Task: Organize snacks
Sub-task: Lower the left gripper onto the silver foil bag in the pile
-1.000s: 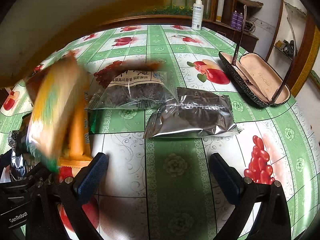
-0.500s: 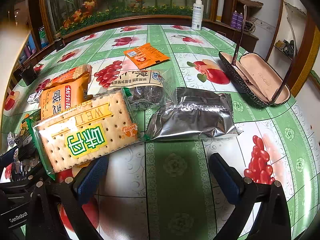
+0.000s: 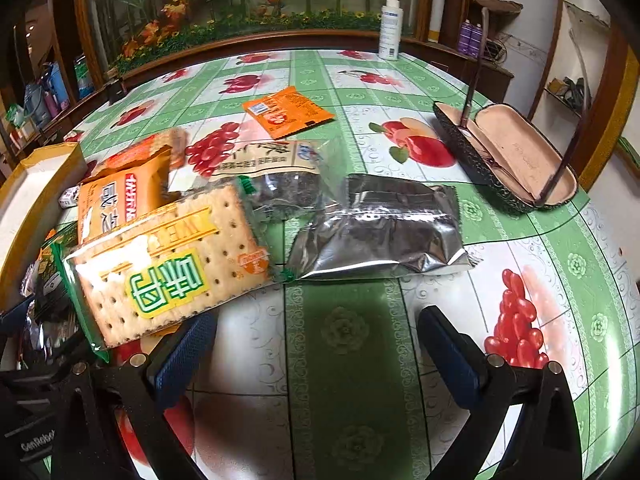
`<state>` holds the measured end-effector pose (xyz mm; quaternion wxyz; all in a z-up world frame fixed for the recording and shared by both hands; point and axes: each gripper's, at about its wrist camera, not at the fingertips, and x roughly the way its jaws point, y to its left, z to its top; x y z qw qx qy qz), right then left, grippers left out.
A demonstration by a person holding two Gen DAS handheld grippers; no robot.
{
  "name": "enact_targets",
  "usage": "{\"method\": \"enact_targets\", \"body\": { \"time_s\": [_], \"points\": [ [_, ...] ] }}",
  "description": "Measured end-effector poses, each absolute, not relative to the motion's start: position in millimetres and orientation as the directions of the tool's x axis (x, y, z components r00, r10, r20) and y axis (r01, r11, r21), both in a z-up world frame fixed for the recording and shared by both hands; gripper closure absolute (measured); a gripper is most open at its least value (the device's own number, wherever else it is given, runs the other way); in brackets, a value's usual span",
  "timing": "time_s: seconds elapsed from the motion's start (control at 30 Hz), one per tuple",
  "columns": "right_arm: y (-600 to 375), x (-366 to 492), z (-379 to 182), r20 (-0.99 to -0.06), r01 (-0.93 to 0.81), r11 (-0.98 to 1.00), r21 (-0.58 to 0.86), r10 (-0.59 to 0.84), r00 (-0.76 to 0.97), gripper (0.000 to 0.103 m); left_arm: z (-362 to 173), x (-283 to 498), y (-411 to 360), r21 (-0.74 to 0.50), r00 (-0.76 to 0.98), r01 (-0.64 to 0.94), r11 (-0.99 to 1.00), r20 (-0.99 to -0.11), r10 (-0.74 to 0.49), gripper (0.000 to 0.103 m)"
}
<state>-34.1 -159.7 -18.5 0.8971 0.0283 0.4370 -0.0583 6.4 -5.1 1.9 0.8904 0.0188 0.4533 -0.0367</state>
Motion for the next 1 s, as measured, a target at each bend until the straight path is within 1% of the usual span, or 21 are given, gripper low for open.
{"method": "enact_targets", "body": {
  "time_s": [1.0],
  "points": [
    [-161.6,-34.1,-17.9,-0.788,0.141,0.99,-0.001,-0.087,0.609,0.001,2.6,1.2,-8.1,-0.001,0.587,0.081,0.997,-0.808,-0.048,0.0]
  ]
}}
